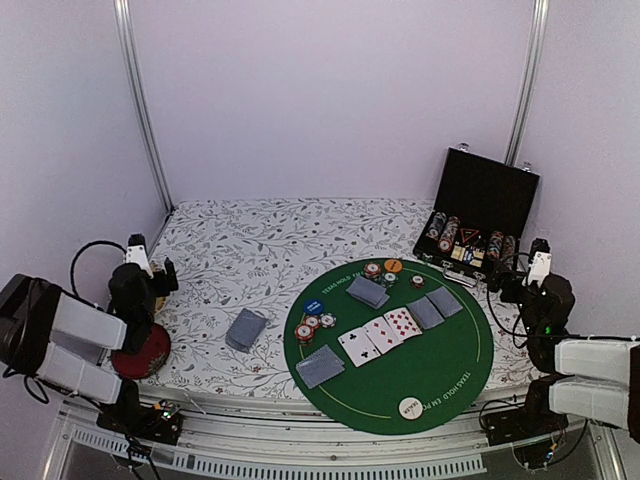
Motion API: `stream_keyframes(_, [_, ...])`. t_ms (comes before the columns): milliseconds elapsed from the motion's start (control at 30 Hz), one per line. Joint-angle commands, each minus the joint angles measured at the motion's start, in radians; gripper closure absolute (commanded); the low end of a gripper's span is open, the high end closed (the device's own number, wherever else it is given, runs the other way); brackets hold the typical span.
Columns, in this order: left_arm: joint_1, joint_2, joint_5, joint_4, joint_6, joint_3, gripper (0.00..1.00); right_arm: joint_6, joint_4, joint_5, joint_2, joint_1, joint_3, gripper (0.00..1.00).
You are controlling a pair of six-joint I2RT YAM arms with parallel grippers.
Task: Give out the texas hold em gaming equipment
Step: Reset both arms
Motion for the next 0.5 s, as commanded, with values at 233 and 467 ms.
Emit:
stream_keyframes(233, [0.080, 0.208, 0.285, 0.586, 0.048, -0.086, 0.02, -0.149, 0.721, -0.136, 0.504, -0.042, 0.001, 0.01])
stream_keyframes(467, [0.102, 0.235, 0.297, 0.406, 0.043, 0.036, 0.02, -0.184, 0.561, -0.293, 0.572, -0.077, 0.119, 0.01])
